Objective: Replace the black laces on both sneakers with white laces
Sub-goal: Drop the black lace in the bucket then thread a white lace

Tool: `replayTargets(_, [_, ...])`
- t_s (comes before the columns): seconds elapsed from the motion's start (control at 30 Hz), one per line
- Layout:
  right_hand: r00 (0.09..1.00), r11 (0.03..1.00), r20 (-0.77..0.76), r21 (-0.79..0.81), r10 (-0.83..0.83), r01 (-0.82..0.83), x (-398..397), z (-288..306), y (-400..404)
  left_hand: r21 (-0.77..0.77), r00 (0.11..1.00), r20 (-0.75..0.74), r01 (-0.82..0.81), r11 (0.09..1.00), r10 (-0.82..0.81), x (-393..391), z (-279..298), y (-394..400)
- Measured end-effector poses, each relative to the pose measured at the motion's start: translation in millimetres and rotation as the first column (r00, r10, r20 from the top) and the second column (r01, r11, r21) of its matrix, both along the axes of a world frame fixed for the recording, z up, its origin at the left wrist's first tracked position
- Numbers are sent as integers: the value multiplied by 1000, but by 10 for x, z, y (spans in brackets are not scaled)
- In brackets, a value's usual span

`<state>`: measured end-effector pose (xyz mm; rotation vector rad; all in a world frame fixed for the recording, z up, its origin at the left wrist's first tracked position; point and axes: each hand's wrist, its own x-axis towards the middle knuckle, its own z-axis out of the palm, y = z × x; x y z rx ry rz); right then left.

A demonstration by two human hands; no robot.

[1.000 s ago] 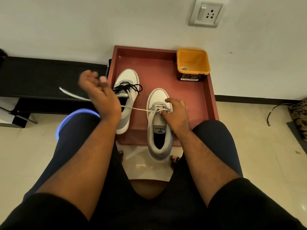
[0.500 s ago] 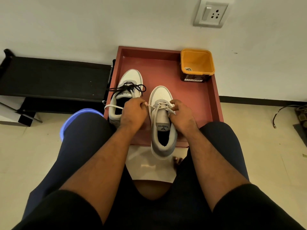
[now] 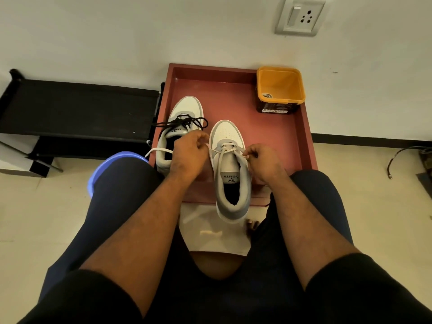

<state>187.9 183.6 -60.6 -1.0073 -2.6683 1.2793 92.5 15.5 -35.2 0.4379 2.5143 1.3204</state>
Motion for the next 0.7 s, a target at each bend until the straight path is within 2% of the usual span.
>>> replayTargets(0.1, [998, 979, 62, 202, -6, -7, 7, 1, 62, -39, 996, 93, 7, 999, -3, -70, -1, -68])
replayTargets(0.17, [998, 966, 51, 258, -33, 18, 22, 1, 64, -37, 970, 243, 31, 999, -21, -35, 69, -95])
replayTargets(0.2, [999, 967, 7, 251, -48, 45, 28, 15, 42, 16, 946, 322, 42, 999, -45, -13, 138, -108])
replayTargets(0.27, [990, 979, -119, 179, -76, 97, 46, 122, -50, 249, 848, 499, 54, 967, -175, 5, 301, -130])
replayTargets(0.33, [960, 989, -239, -3, -143, 147, 73, 266, -180, 530, 691, 607, 17, 848, -393, 2, 465, -151])
replayTargets(0.37, [938, 975, -285, -149, -200, 163, 91, 335, -256, 631, 652, 597, -21, 776, -468, 2, 518, -156])
replayTargets(0.4, [909, 929, -316, -334, -270, 160, 104, 403, -330, 699, 662, 561, -57, 713, -497, 0, 539, -151])
replayTargets(0.43, [881, 835, -329, -536, -339, 121, 117, 470, -405, 738, 709, 519, -91, 668, -477, -2, 545, -139])
replayTargets(0.5, [843, 523, -305, -852, -442, -34, 126, 558, -521, 768, 809, 460, -156, 621, -366, -2, 519, -109])
replayTargets(0.53, [845, 412, -292, -906, -448, -95, 121, 565, -550, 768, 841, 442, -175, 617, -312, -8, 492, -98])
replayTargets(0.6, [885, 363, -299, -917, -357, -164, 101, 545, -577, 750, 882, 410, -180, 637, -233, -26, 452, -99])
replayTargets(0.7, [924, 434, -267, -891, -273, -129, 92, 528, -591, 707, 928, 353, -179, 684, -122, -65, 422, -125])
